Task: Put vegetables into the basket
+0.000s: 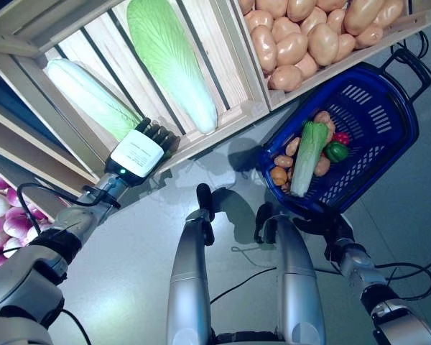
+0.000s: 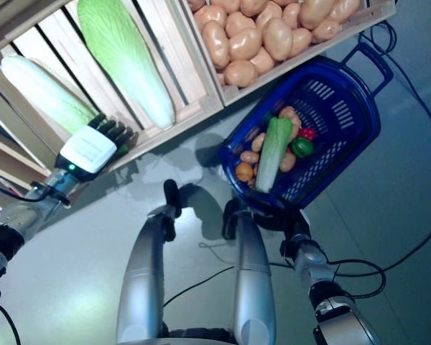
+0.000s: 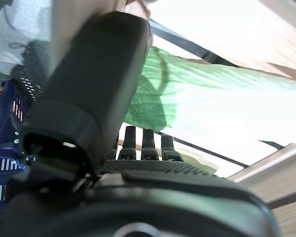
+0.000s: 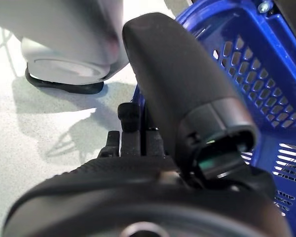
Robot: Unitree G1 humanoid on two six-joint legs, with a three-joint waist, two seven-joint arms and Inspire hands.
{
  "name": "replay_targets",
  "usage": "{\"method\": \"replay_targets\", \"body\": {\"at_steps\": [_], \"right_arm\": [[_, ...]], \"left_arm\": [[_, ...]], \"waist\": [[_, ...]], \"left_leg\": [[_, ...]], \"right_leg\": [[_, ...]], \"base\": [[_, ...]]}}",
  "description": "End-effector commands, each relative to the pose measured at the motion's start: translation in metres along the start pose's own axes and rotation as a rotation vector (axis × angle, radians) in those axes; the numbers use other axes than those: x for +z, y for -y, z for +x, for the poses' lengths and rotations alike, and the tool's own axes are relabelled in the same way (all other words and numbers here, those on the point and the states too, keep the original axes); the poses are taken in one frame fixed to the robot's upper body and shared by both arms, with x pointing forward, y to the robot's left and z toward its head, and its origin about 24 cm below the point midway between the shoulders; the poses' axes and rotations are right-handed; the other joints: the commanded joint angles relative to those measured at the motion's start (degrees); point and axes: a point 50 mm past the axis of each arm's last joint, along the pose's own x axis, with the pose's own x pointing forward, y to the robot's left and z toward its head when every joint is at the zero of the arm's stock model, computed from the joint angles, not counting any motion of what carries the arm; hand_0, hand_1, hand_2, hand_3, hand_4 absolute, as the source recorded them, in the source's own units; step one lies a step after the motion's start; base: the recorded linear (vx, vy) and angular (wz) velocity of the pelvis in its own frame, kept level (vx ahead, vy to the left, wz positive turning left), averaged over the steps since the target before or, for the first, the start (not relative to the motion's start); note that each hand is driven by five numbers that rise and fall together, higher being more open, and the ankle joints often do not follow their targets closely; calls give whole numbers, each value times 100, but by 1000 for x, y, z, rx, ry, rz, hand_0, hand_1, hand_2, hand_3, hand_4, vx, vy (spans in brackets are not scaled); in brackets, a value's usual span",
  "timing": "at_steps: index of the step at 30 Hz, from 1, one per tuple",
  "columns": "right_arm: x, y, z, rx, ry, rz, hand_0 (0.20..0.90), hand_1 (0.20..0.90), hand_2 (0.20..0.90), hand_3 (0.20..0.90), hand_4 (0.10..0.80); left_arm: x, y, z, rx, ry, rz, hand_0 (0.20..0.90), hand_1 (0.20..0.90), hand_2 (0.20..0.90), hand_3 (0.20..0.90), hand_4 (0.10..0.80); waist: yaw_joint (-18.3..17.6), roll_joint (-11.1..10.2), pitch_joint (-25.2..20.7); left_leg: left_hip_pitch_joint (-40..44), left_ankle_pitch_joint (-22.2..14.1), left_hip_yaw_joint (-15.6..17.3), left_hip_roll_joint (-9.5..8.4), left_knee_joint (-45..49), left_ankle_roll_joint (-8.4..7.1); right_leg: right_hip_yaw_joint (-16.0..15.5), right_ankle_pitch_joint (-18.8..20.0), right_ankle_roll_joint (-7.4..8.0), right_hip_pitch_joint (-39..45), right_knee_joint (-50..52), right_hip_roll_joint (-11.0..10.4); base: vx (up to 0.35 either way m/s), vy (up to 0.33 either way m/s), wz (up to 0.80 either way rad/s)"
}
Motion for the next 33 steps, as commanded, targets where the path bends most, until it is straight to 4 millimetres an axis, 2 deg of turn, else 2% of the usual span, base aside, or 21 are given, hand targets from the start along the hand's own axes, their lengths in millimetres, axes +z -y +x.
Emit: {"method": "replay_targets", "body": {"at_steps": [1, 6, 7, 8, 26, 29, 33], "right_arm": [[-4, 14, -3, -74, -15, 37, 900, 900, 900, 900, 800], [4, 10, 1, -64, 5, 40, 900, 900, 900, 900, 800], [5, 9, 1, -65, 6, 44, 900, 900, 900, 900, 800], [5, 9, 1, -65, 7, 44, 900, 900, 900, 900, 800], [3, 7, 1, -60, 7, 64, 900, 900, 900, 900, 800], [3, 6, 1, -58, 6, 61, 900, 900, 900, 900, 800], [-2, 8, -2, -60, 7, 67, 900, 900, 900, 900, 800]], "left_arm": [[-25, -22, 11, 146, -89, 63, 900, 900, 900, 900, 800], [-31, -23, 17, 122, -86, 119, 900, 900, 900, 900, 800], [-31, -23, 18, 119, -99, 120, 526, 526, 526, 526, 551], [-32, -23, 18, 116, -102, 121, 300, 300, 300, 300, 400], [-40, -20, 16, 91, -168, 103, 300, 300, 300, 300, 400], [-48, -26, 14, 149, -213, 87, 300, 300, 300, 300, 400], [-66, -47, 18, 290, -281, 25, 300, 300, 300, 300, 400]], "waist": [[-1, 57, -16], [-25, 11, -16], [-27, -3, -16], [-31, -8, -16], [-31, -28, -16], [-27, -58, -16], [-27, -92, -16]], "left_leg": [[117, -1220, 18, 52, 721, -105], [128, -1218, 22, 62, 678, -126], [122, -1222, 23, 66, 693, -127], [128, -1220, 25, 70, 690, -129], [444, -1183, 110, 46, 453, -197], [553, -1152, 113, 68, 373, -213], [872, -1055, 137, 71, 129, -265]], "right_leg": [[92, 855, 190, 58, -672, 54], [86, 847, 188, 80, -715, 68], [84, 852, 192, 75, -706, 69], [83, 854, 193, 82, -713, 71], [72, 892, 223, 411, -1046, 94], [59, 911, 230, 530, -1149, 99], [59, 969, 257, 887, -1481, 137]], "base": [[-13, 21, -3], [0, 0, 0], [0, 0, 0], [0, 0, 0], [0, 0, 0], [12, -4, -2], [32, -24, -1]]}}
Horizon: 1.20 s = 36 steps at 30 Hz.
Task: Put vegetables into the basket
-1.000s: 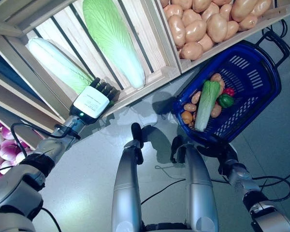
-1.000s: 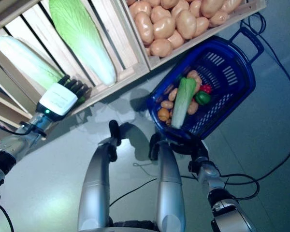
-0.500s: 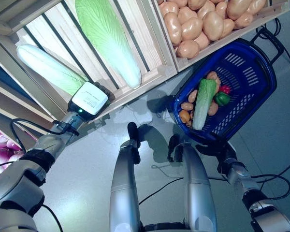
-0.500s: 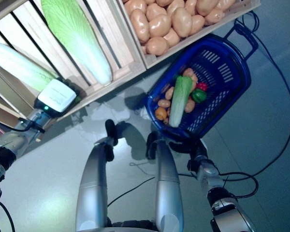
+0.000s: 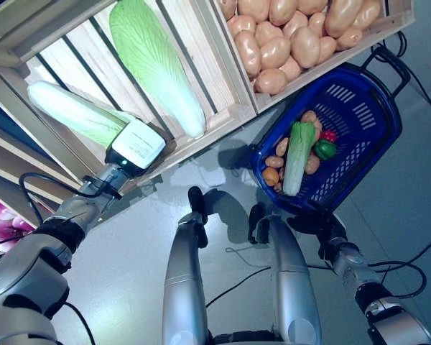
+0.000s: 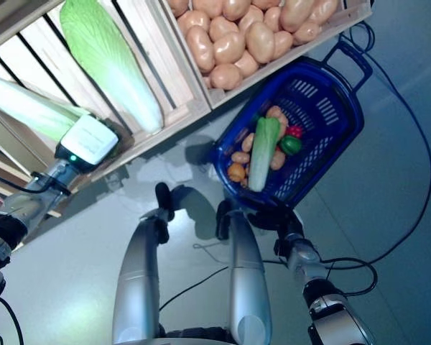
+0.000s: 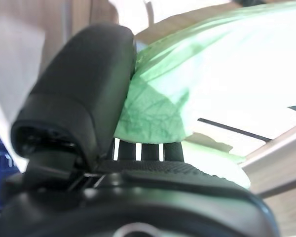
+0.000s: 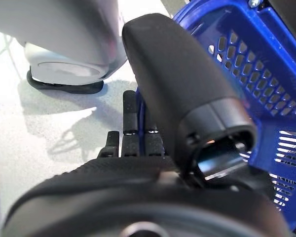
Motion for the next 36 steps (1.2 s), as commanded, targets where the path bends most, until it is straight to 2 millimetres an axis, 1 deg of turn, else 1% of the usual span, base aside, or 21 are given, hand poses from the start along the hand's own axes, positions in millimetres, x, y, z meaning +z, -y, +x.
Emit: {"method": "replay_targets", "body": {"at_steps": [1, 3, 4, 5, 7, 9, 11, 12, 15, 19, 21, 22, 23, 25, 26, 28, 30, 34, 35, 36], "right_arm": [[7, 19, -4, -76, 52, 24, 900, 900, 900, 900, 800], [3, 20, -6, -81, 48, 29, 900, 900, 900, 900, 800], [3, 20, -6, -82, 48, 31, 900, 900, 900, 900, 800], [1, 21, -7, -83, 50, 37, 900, 900, 900, 900, 800], [-2, 21, -7, -85, 45, 39, 900, 900, 900, 900, 800], [-5, 18, -7, -86, 37, 40, 900, 900, 900, 900, 800], [-5, 16, -7, -87, 38, 43, 900, 900, 900, 900, 800], [-5, 15, -7, -89, 42, 48, 900, 900, 900, 900, 800], [-5, 12, -7, -88, 49, 58, 900, 900, 900, 900, 800], [-2, 7, -5, -88, 54, 71, 900, 900, 900, 900, 800], [-5, 4, -6, -82, 54, 85, 900, 900, 900, 900, 800], [-5, 4, -6, -82, 54, 85, 900, 900, 900, 900, 800], [-6, 1, -6, -74, 56, 86, 900, 900, 900, 900, 800], [-6, -2, -6, -74, 57, 90, 900, 900, 900, 900, 800], [-8, -1, -6, -78, 56, 96, 900, 900, 900, 900, 800], [-9, -2, -7, -80, 53, 101, 900, 900, 900, 900, 800], [-13, -2, -8, -80, 45, 107, 900, 900, 900, 900, 800], [-14, -4, -7, -80, 41, 111, 900, 900, 900, 900, 800], [-13, -5, -7, -79, 42, 112, 900, 900, 900, 900, 800], [-13, -5, -7, -80, 42, 112, 900, 900, 900, 900, 800]], "left_arm": [[-63, -36, 6, 228, -275, 2, 300, 300, 300, 300, 400], [-67, -46, 8, 301, -289, -42, 300, 300, 300, 300, 400], [-67, -47, 8, 317, -295, -54, 300, 300, 300, 300, 400], [-69, -52, 9, 355, -311, -93, 300, 300, 300, 300, 400], [-68, -56, 9, 386, -310, -120, 300, 300, 300, 300, 400], [-63, -62, 11, 451, -312, -182, 300, 300, 300, 300, 400], [-60, -64, 10, 489, -325, -221, 300, 300, 300, 300, 400], [-58, -69, 11, 530, -331, -252, 300, 300, 300, 300, 400], [-55, -78, 13, 594, -344, -306, 300, 300, 300, 300, 400], [-54, -86, 16, 633, -351, -367, 300, 300, 300, 300, 400], [-49, -88, 16, 668, -370, -449, 300, 300, 300, 300, 400], [-49, -88, 16, 668, -371, -449, 300, 300, 300, 300, 400], [-46, -92, 15, 711, -382, -509, 300, 300, 300, 300, 400], [-44, -94, 14, 738, -391, -546, 300, 300, 300, 300, 400], [-41, -97, 15, 770, -403, -611, 300, 300, 300, 300, 400], [-39, -99, 15, 786, -408, -648, 300, 300, 300, 300, 400], [-34, -100, 14, 808, -427, -746, 300, 300, 300, 300, 400], [-23, -98, 14, 794, -412, -793, 300, 300, 300, 300, 400], [-16, -95, 15, 762, -404, -804, 300, 300, 300, 300, 400], [-15, -94, 15, 754, -401, -805, 300, 300, 300, 300, 400]], "waist": [[110, 37, -14], [140, 32, -14], [144, 32, -14], [159, 38, -14], [178, 39, -14], [208, 35, -58], [230, 32, -82], [262, 30, -104], [328, 8, -82], [366, -9, -14], [393, -26, -14], [390, -25, -14], [411, -41, -14], [414, -42, -14], [425, -36, -14], [431, -33, -14], [447, -39, -14], [463, -37, -14], [473, -43, -14], [475, -44, -14]], "left_leg": [[508, -1063, 91, 19, 363, -218], [789, -974, 124, 0, 120, -249], [844, -958, 128, -10, 74, -253], [890, -760, 163, -15, -88, -230], [1038, -693, 153, -47, -240, -254], [1278, -566, 186, -88, -566, -298], [1373, -511, 197, -113, -723, -304], [1444, -482, 205, -135, -844, -302], [1490, -514, 168, -171, -873, -280], [1446, -593, 131, -172, -762, -247], [1417, -636, 66, -193, -714, -232], [1417, -636, 65, -193, -714, -232], [1428, -632, 41, -200, -738, -246], [1444, -630, 42, -198, -760, -253], [1471, -640, 41, -208, -783, -251], [1495, -653, 31, -217, -793, -249], [1521, -676, 26, -216, -787, -245], [1549, -677, 17, -220, -797, -253], [1558, -685, 24, -221, -810, -248], [1560, -686, 25, -221, -814, -247]], "right_leg": [[45, 894, 232, 569, -1247, 60], [19, 943, 243, 882, -1552, 60], [18, 953, 245, 938, -1603, 63], [-30, 1109, 201, 1006, -1785, 65], [-35, 1163, 221, 1178, -1972, 75], [-49, 1255, 250, 1458, -2347, 106], [-65, 1290, 254, 1576, -2505, 125], [-99, 1302, 252, 1661, -2615, 133], [-172, 1264, 217, 1705, -2596, 145], [-215, 1185, 167, 1640, -2437, 152], [-225, 1154, 164, 1600, -2351, 164], [-226, 1154, 164, 1601, -2352, 165], [-233, 1167, 170, 1650, -2435, 186], [-229, 1175, 172, 1676, -2483, 200], [-236, 1168, 167, 1698, -2510, 211], [-238, 1157, 163, 1719, -2513, 220], [-248, 1145, 157, 1759, -2529, 226], [-250, 1152, 155, 1808, -2570, 246], [-255, 1145, 153, 1817, -2582, 253], [-255, 1144, 154, 1818, -2582, 253]], "base": [[57, -35, -2], [62, -36, -5], [-8, -36, -6], [-5, -37, -2], [38, -37, 2], [79, -32, 4], [46, -38, 0], [40, -51, 0], [20, -83, 8], [-4, -62, 8], [18, -65, 8], [37, -74, 8], [24, -47, 6], [16, -37, 6], [5, -17, 7], [10, -25, 9], [8, -17, 3], [0, 0, 0], [0, 0, 0], [0, 0, 0]]}}
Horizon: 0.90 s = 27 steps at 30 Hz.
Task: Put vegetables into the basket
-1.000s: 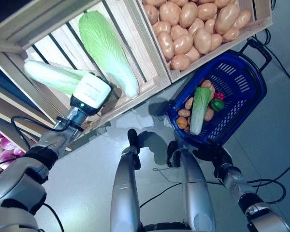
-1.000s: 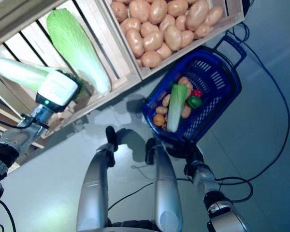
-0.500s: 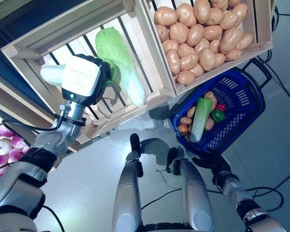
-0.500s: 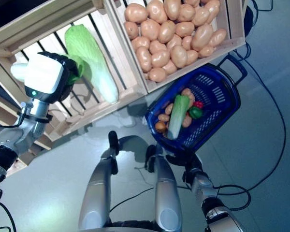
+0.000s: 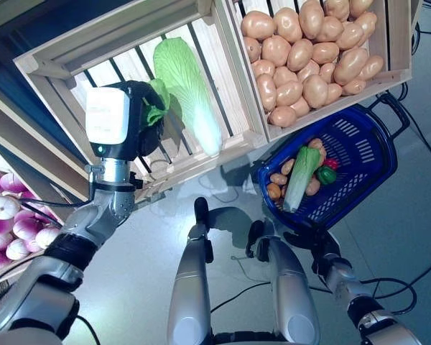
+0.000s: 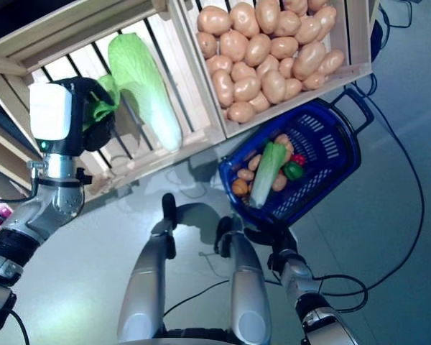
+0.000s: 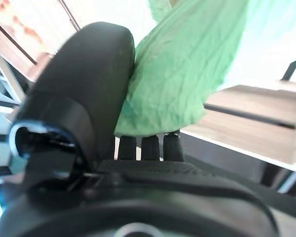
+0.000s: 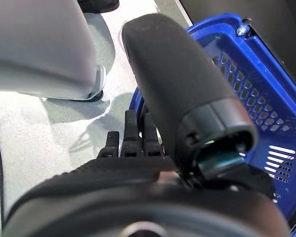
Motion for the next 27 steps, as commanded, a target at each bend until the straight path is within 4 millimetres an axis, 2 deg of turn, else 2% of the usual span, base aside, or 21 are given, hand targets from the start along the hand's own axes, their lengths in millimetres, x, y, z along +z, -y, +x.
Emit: {"method": "replay_targets", "body": {"at_steps": [1, 7, 8, 9, 10, 11, 21, 27], "right_arm": [[27, 0, 4, -31, 131, 51, 900, 900, 900, 900, 800], [33, -2, 6, -29, 138, 42, 900, 900, 900, 900, 800], [36, -3, 7, -26, 139, 32, 900, 900, 900, 900, 800], [37, -2, 8, -26, 137, 25, 900, 900, 900, 900, 800], [37, -2, 8, -26, 137, 26, 900, 900, 900, 900, 800], [38, -3, 9, -27, 137, 25, 900, 900, 900, 900, 800], [41, -1, 10, -26, 139, 11, 900, 900, 900, 900, 800], [42, -1, 11, -29, 138, 9, 900, 900, 900, 900, 800]], "left_arm": [[25, -26, 35, 171, 108, -91, 300, 300, 300, 300, 400], [34, -11, 37, 28, 159, -53, 300, 300, 300, 300, 400], [35, -5, 37, -13, 147, -55, 411, 411, 411, 411, 474], [34, 0, 37, -67, 140, -31, 411, 411, 411, 411, 474], [34, 0, 37, -69, 141, -32, 844, 844, 844, 844, 762], [34, 2, 37, -77, 141, -33, 900, 900, 900, 900, 800], [57, 7, 52, -149, 266, -19, 900, 900, 900, 900, 800], [62, 7, 56, -147, 276, -10, 900, 900, 900, 900, 800]], "waist": [[70, -35, -14], [35, -29, -14], [5, -24, -14], [-23, -18, -14], [-20, -18, -14], [-34, -17, -14], [-138, 5, -14], [-163, 19, -14]], "left_leg": [[95, -1231, 235, -125, 899, -43], [31, -1213, 274, -114, 894, -44], [34, -1192, 304, -117, 848, -31], [42, -1189, 334, -114, 831, -24], [41, -1188, 337, -113, 829, -23], [35, -1180, 351, -109, 831, -21], [-114, -1192, 382, -98, 900, -12], [-158, -1198, 390, -102, 902, -8]], "right_leg": [[266, 892, 173, 374, -1250, 162], [276, 917, 171, 297, -1250, 166], [297, 941, 186, 278, -1278, 177], [305, 956, 201, 274, -1301, 173], [307, 958, 202, 272, -1302, 172], [314, 971, 206, 262, -1305, 176], [358, 1007, 226, 72, -1250, 153], [383, 1010, 232, 3, -1238, 146]], "base": [[0, 0, 0], [-3, 8, 0], [-14, 58, 1], [-14, 59, 1], [-5, 36, 0], [0, 0, 0], [-4, 6, -1], [0, 0, 0]]}}
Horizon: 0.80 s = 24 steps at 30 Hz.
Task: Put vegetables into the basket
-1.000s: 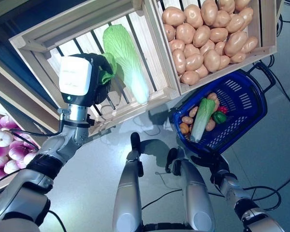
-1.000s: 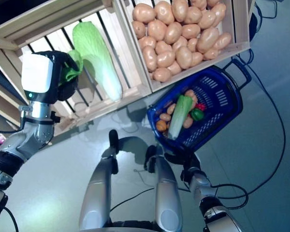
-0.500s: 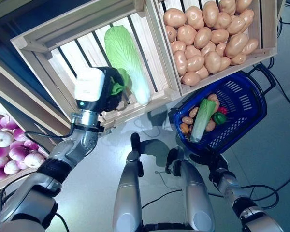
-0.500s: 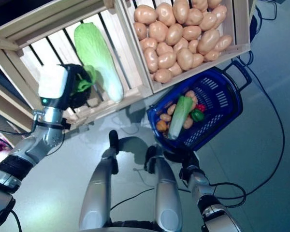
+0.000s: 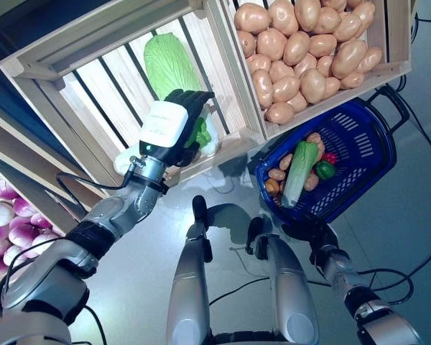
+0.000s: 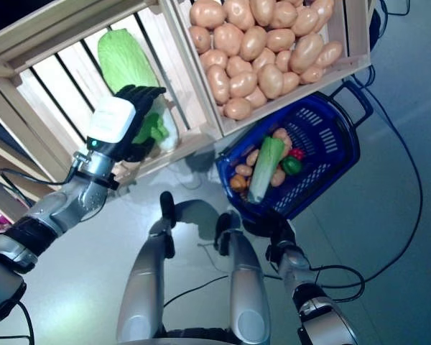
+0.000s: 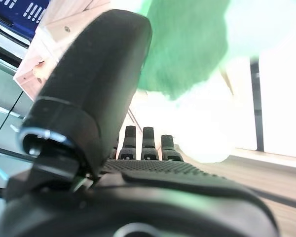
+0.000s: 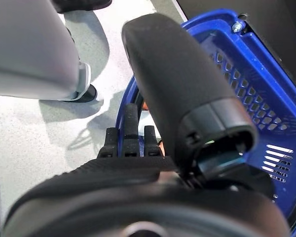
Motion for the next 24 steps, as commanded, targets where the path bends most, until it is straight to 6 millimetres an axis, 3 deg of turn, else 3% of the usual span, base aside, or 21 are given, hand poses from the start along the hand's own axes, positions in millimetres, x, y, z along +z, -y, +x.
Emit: {"method": "replay_targets", "body": {"at_steps": [1, 14, 17, 22, 24], "right_arm": [[22, 7, 2, -39, 100, 17, 900, 900, 900, 900, 800], [23, 9, 2, -35, 103, 2, 900, 900, 900, 900, 800], [23, 8, 2, -35, 108, 8, 900, 900, 900, 900, 800], [21, 2, 1, -34, 111, 24, 900, 900, 900, 900, 800], [22, 1, 1, -33, 114, 27, 900, 900, 900, 900, 800]], "left_arm": [[11, -42, 31, 199, 72, 4, 900, 900, 900, 900, 800], [-11, -31, 23, 171, -94, 0, 900, 900, 900, 900, 800], [-15, -31, 21, 171, -155, -69, 900, 900, 900, 900, 800], [-20, -8, 7, 143, -353, -404, 900, 900, 900, 900, 800], [-18, -2, 3, 136, -373, -446, 900, 900, 900, 900, 800]], "waist": [[-4, 22, -14], [-27, 23, -14], [-10, 16, -14], [56, -18, -14], [72, -29, -14]], "left_leg": [[-18, -1186, 326, -93, 933, -76], [-111, -1157, 329, -110, 933, -71], [-116, -1150, 317, -120, 907, -66], [-176, -1175, 225, -146, 956, -41], [-184, -1175, 207, -154, 949, -38]], "right_leg": [[318, 973, 179, 161, -1200, 158], [356, 1020, 213, 40, -1199, 136], [343, 1026, 210, 38, -1226, 141], [305, 994, 196, -13, -1142, 136], [293, 995, 194, -7, -1159, 140]], "base": [[0, 0, 0], [0, 0, 0], [0, 0, 0], [8, -31, 1], [9, -26, 4]]}}
